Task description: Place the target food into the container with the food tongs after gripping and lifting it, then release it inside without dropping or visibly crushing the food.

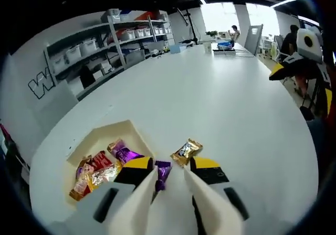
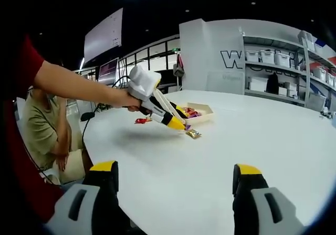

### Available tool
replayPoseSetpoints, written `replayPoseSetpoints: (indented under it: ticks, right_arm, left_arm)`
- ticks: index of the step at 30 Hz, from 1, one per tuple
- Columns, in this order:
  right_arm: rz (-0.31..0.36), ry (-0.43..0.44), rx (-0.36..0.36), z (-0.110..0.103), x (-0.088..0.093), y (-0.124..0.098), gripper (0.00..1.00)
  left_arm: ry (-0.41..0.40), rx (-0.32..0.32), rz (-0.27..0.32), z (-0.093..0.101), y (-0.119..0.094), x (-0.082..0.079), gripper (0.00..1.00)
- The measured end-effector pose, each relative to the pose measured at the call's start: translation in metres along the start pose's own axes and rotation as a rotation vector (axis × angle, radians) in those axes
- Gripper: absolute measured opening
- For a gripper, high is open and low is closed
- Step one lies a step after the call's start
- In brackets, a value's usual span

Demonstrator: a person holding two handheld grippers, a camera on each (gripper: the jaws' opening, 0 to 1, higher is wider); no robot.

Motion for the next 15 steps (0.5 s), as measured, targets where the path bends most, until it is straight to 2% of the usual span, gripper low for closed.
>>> replayPoseSetpoints:
  ticks: [1, 3, 4, 5, 6, 7, 9, 15]
  right_arm:
    - [0.001, -0.001, -0.001, 0.0, 0.0, 0.0, 0.89]
    - [0.0, -0.005, 0.003, 0.001, -0.001, 0.0, 0.89]
    - [0.0, -0.006, 0.003, 0.001, -0.001, 0.0, 0.89]
    - [-0.001, -0.007, 0.005, 0.001, -0.001, 0.0, 0.89]
    - [-0.003, -0.009, 0.006, 0.002, -0.001, 0.0, 0.88]
    - [-0.004, -0.013, 0.007, 0.002, -0.002, -0.001, 0.88]
    - [-0.002, -0.013, 0.007, 0.002, -0.002, -0.001, 0.88]
    - [0.0, -0.019, 0.004, 0.001, -0.005, -0.001, 0.88]
  left_arm:
    - [-0.026, -0.001, 0.009, 0.001, 0.0, -0.001, 0.28]
    - [0.003, -0.006, -0.003, 0.001, 0.0, -0.001, 0.27]
    - [0.051, -0.017, -0.025, 0.0, 0.0, 0.0, 0.27]
    - [0.145, -0.022, -0.05, 0.004, 0.001, -0.001, 0.28]
    - [0.197, -0.028, -0.064, 0.006, 0.001, -0.001, 0.28]
    - [0.21, -0.028, -0.057, 0.009, 0.002, -0.001, 0.27]
    - [0.178, -0.018, -0.06, 0.012, 0.001, -0.003, 0.27]
    - [0.194, 0.008, -0.081, 0.017, -0.004, -0.005, 0.28]
Point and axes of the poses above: the point that each gripper's makers call its tool centre point, and the gripper's own axes: y roughly forward along the fingers, z roughly to its right, x roughly out of its underside, the point moved 9 cm from there along -y, roughly backward along the fingers, and after that the axes turned 8 degrees about x, right-handed, at the moved point
